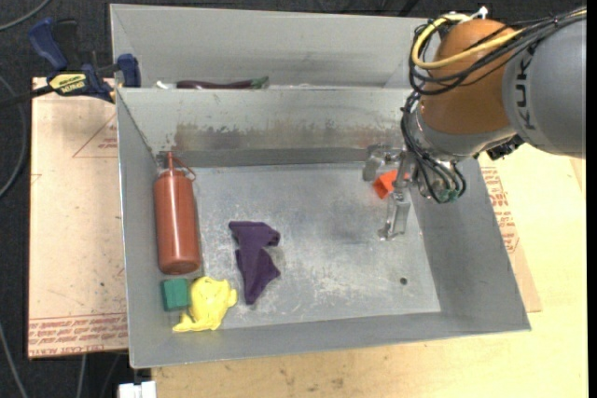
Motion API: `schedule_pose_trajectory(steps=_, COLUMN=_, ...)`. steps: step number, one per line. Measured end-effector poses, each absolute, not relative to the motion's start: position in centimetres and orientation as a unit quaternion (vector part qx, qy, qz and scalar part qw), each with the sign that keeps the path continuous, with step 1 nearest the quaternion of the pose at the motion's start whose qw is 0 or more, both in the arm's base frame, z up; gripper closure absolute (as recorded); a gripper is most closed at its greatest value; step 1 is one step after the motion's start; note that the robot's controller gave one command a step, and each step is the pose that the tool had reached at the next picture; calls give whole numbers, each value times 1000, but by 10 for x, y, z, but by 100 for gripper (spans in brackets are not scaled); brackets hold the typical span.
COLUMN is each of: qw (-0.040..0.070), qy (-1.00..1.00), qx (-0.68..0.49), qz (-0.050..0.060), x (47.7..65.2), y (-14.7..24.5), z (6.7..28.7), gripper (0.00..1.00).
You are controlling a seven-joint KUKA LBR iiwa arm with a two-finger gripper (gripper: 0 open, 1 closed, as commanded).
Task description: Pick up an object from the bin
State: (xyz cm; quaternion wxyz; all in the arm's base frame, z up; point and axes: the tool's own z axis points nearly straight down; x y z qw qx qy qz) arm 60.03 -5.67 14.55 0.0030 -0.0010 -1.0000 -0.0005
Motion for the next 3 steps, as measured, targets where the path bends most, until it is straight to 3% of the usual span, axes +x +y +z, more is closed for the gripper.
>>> schedule_pose_trajectory(steps=1, qw=-1, qy=-1000, qx=0, qz=0, x=602, y=-57, z=150, gripper=0)
schedule_pose_trajectory(steps=2, qw=-1, qy=-1000, qx=13, qz=-1, x=612, y=-86, z=137, gripper=0)
schedule_pose_trajectory(steps=3, qw=1, qy=-1000, qx=-28, qz=0, x=625, y=-109, z=141, gripper=0)
